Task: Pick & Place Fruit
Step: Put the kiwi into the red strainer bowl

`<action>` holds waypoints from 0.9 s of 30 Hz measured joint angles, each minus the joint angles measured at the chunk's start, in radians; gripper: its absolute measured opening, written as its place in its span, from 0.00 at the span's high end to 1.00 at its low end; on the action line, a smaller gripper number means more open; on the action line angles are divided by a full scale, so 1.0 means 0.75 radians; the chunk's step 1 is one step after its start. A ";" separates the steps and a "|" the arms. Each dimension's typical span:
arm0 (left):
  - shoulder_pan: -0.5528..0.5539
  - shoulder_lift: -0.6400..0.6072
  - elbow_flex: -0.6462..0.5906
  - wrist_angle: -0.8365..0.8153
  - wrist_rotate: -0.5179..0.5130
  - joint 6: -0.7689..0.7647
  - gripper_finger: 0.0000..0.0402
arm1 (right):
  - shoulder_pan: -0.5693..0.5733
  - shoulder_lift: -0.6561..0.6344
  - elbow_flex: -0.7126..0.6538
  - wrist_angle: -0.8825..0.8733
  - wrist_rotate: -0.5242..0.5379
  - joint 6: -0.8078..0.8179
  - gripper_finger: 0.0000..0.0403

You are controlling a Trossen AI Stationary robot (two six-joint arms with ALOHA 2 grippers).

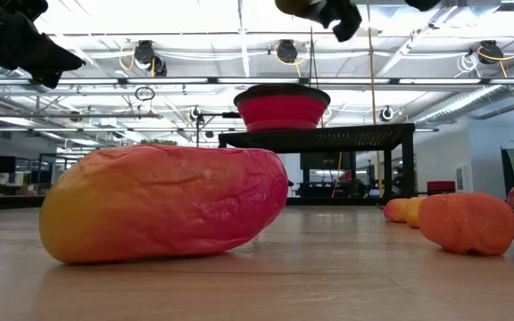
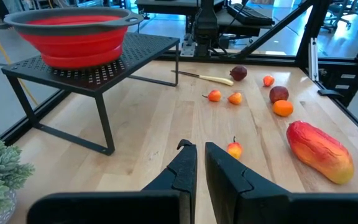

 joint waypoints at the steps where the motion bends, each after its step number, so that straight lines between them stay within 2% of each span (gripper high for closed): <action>1: 0.000 0.000 0.000 0.000 0.000 0.000 0.92 | -0.009 0.000 0.000 0.000 -0.023 0.036 0.41; 6: 0.000 0.000 0.000 0.001 0.000 -0.003 0.92 | -0.071 0.000 0.000 -0.001 -0.205 0.217 0.42; 13: 0.000 0.000 0.000 0.001 0.000 -0.002 0.92 | -0.209 0.000 0.000 -0.016 -0.570 0.535 0.41; 27: 0.000 0.000 0.000 0.001 0.000 -0.001 0.92 | -0.611 0.000 0.000 -0.261 -1.303 0.936 0.43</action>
